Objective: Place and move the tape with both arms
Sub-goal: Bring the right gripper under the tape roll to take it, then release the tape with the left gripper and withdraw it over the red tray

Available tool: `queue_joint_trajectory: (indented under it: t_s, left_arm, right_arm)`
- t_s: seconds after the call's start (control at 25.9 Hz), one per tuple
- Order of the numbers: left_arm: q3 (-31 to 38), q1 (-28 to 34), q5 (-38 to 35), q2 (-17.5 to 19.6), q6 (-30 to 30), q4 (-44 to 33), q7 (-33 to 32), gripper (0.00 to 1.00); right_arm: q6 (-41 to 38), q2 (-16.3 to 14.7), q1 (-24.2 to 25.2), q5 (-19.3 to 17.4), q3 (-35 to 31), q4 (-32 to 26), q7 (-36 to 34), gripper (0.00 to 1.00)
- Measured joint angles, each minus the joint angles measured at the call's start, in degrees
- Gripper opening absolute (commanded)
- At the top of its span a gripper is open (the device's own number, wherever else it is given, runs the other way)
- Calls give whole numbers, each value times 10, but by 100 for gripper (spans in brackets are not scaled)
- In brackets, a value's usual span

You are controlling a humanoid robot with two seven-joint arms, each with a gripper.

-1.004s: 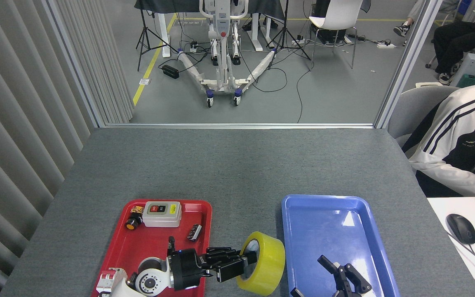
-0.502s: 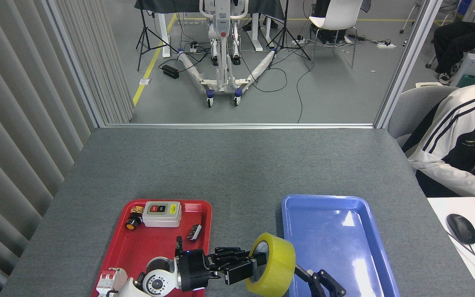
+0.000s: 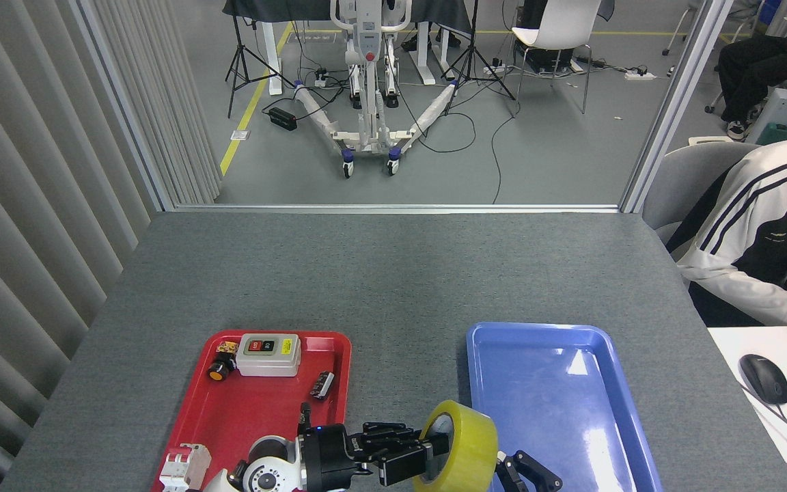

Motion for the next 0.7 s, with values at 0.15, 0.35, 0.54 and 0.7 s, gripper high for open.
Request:
queue_joint_trajectory:
  t_s: [0.15, 0.35, 0.54, 0.7]
  left_arm:
    - [-4, 3, 0, -2, 14, -1, 6, 23]
    - [-3, 6, 1, -5, 32, -2, 5, 100]
    - [13, 7, 9, 0, 3, -2, 21, 100]
    - [42, 9, 38, 9, 0, -2, 39, 100]
  right_arm:
    - [-1, 1, 0, -1, 0, 0, -4, 20]
    - [-2, 1, 0, -1, 0, 0, -6, 0]
    - [4, 1, 0, -1, 0, 1, 3, 0]
    - [2, 0, 1, -1, -1, 2, -2, 0]
